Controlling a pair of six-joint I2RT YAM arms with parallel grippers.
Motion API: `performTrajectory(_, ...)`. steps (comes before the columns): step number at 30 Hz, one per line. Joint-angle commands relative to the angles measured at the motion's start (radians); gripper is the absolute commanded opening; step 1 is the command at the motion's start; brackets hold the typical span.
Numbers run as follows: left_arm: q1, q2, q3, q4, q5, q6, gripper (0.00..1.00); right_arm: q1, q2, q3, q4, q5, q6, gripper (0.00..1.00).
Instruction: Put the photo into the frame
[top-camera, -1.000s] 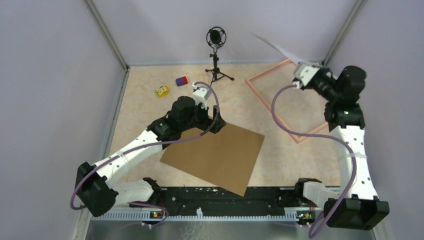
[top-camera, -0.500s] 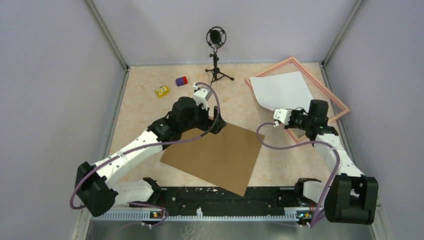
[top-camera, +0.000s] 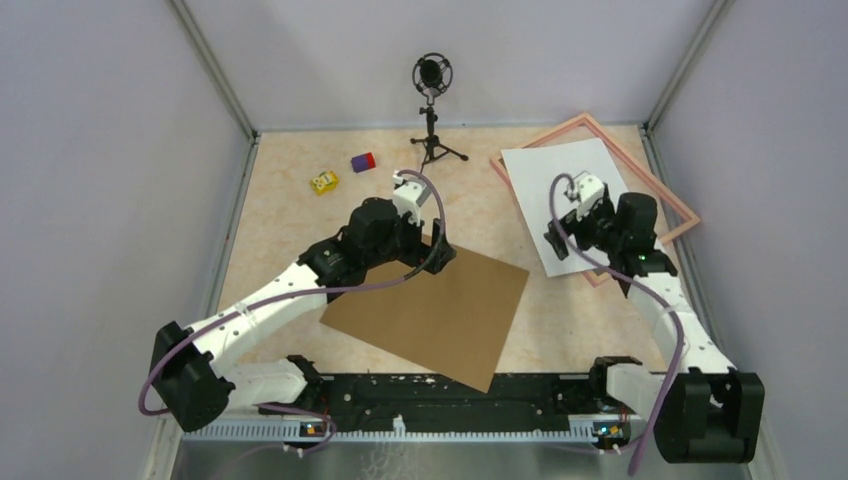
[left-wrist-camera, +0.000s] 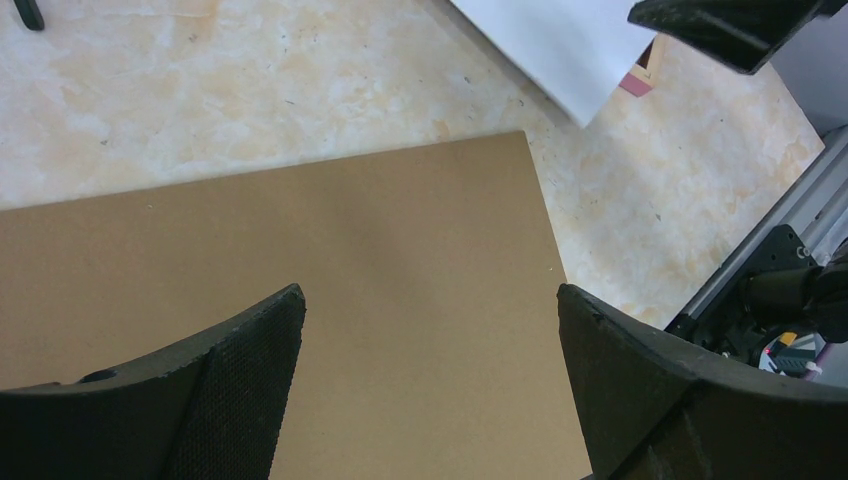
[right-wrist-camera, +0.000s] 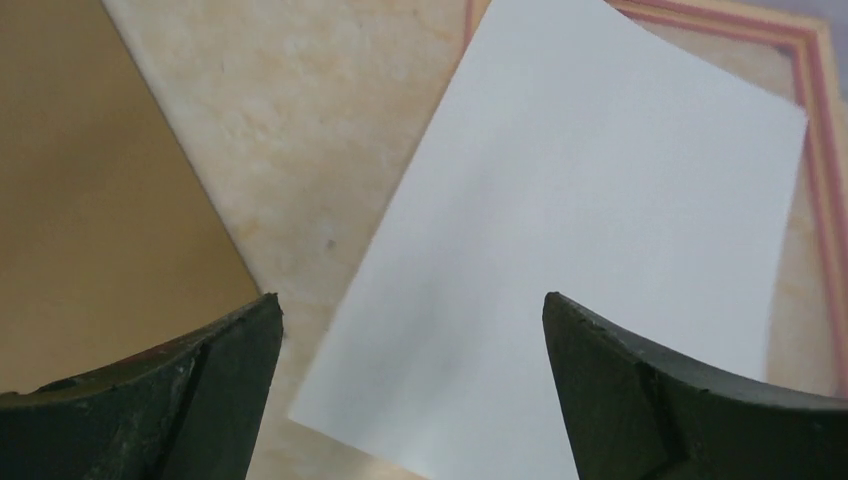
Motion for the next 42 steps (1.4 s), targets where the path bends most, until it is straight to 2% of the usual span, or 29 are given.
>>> performTrajectory(1,-0.017,0.002,0.013,0.021,-0.024,0.024,0.99,0.037,-0.094,0.057,-0.031,0.127,0.928,0.99)
performTrajectory(3,-0.017,0.011,0.014,0.021,-0.022,0.021,0.99,0.036,-0.128,0.016,-0.017,0.017,1.150,0.99)
performTrajectory(5,-0.017,0.017,0.014,0.023,-0.019,0.019,0.99,0.017,-0.138,-0.036,0.113,-0.110,1.355,0.99)
performTrajectory(6,-0.017,0.021,0.014,0.023,-0.021,0.016,0.99,-0.013,-0.139,-0.056,0.132,-0.099,1.439,0.99)
performTrajectory(8,-0.016,0.024,0.014,0.024,-0.019,0.011,0.99,-0.084,-0.137,-0.076,0.068,0.043,1.567,0.99)
performTrajectory(11,-0.016,0.015,0.013,0.027,-0.012,0.011,0.99,-0.207,-0.142,-0.090,-0.021,0.260,1.543,0.99)
performTrajectory(15,-0.016,-0.001,0.004,0.019,-0.035,0.018,0.98,-0.424,-0.134,-0.155,0.058,0.396,1.465,0.92)
performTrajectory(18,-0.016,-0.008,0.003,0.017,-0.035,0.020,0.99,-0.622,-0.026,-0.184,0.145,0.287,1.406,0.81)
performTrajectory(20,-0.019,-0.009,0.002,0.021,-0.026,0.020,0.99,-0.759,0.104,-0.211,0.277,0.108,1.369,0.74)
performTrajectory(22,-0.023,-0.007,0.001,0.022,-0.021,0.020,0.98,-0.816,0.209,-0.216,0.407,-0.009,1.349,0.65)
performTrajectory(27,-0.036,-0.004,0.000,0.021,-0.020,0.021,0.98,-0.843,0.328,-0.228,0.564,-0.020,1.317,0.58)
performTrajectory(37,-0.075,0.014,0.013,-0.008,-0.109,0.046,0.98,-0.847,0.507,-0.244,0.873,-0.043,1.409,0.30)
performTrajectory(42,-0.076,0.021,0.016,-0.012,-0.117,0.049,0.98,-0.847,0.562,-0.236,0.937,-0.038,1.441,0.30)
